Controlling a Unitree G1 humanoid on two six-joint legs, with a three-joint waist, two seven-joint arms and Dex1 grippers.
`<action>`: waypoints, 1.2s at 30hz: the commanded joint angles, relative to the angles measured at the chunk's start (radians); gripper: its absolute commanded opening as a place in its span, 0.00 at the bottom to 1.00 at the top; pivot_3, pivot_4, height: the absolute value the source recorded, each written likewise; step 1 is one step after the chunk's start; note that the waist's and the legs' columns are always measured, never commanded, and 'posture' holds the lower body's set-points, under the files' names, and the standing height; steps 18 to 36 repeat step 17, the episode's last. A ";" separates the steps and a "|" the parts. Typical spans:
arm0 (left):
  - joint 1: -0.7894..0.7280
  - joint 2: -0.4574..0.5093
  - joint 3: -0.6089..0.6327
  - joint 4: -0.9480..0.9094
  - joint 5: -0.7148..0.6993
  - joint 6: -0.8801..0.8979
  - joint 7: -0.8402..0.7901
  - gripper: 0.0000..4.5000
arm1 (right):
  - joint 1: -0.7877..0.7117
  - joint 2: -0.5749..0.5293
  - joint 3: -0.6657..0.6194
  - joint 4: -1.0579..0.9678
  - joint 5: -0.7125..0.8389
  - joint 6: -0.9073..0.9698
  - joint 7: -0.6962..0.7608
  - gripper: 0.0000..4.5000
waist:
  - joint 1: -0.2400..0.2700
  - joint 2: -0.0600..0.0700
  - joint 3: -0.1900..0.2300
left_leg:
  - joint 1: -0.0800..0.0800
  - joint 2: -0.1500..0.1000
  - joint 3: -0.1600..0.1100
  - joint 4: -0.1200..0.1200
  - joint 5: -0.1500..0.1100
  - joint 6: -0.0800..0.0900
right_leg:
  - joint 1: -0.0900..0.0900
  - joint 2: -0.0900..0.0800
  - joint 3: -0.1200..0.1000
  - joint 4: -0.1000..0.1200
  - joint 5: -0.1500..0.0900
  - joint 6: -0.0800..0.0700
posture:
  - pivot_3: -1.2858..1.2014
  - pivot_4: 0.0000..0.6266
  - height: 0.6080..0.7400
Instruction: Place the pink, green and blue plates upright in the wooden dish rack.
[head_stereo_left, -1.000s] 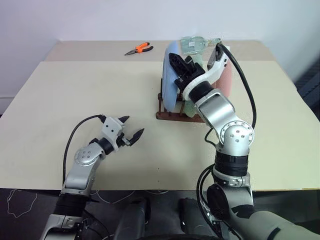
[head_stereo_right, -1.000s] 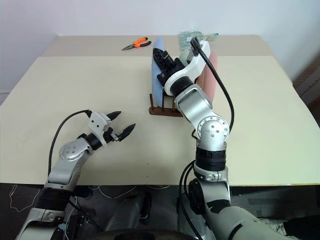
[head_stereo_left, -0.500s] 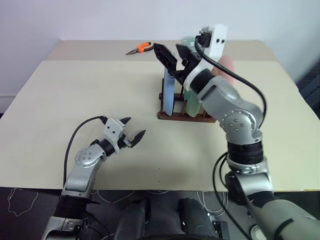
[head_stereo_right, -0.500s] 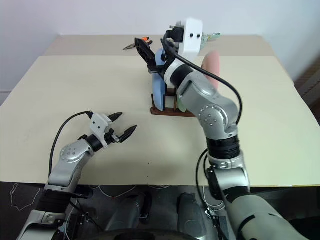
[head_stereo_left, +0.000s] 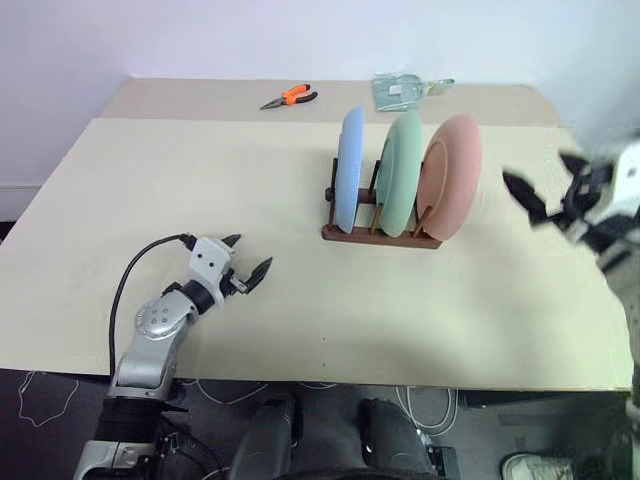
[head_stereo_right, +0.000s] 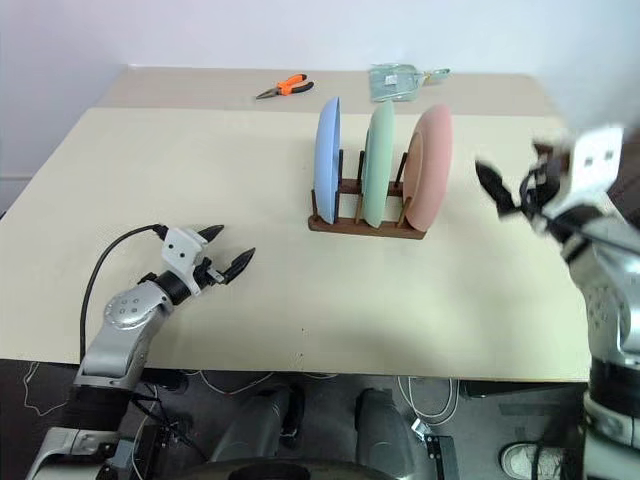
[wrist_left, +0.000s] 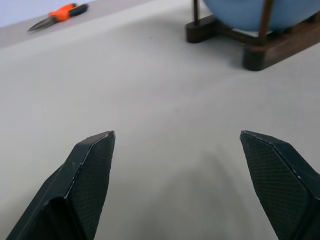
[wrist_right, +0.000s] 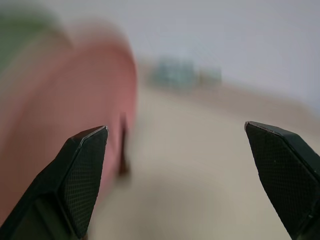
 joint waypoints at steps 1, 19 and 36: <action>-0.016 0.002 0.012 0.001 0.017 -0.027 0.018 0.92 | 0.081 0.004 0.018 0.032 -0.081 -0.131 0.081 0.99 | -0.006 0.000 0.000 | 0.001 0.001 0.000 0.000 0.000 0.000 | 0.000 0.001 0.000 0.000 0.000 0.000 | 0.52 0.24 0.98; 0.058 0.028 0.032 -0.056 0.014 -0.002 0.028 0.92 | 0.063 0.083 0.148 0.169 -0.179 -0.257 0.181 0.99 | -0.011 0.000 0.000 | 0.001 0.001 0.000 0.002 0.000 0.000 | 0.001 0.000 0.000 0.000 0.000 0.000 | 0.52 0.24 0.98; 0.058 0.028 0.032 -0.056 0.014 -0.002 0.028 0.92 | 0.063 0.083 0.148 0.169 -0.179 -0.257 0.181 0.99 | -0.011 0.000 0.000 | 0.001 0.001 0.000 0.002 0.000 0.000 | 0.001 0.000 0.000 0.000 0.000 0.000 | 0.52 0.24 0.98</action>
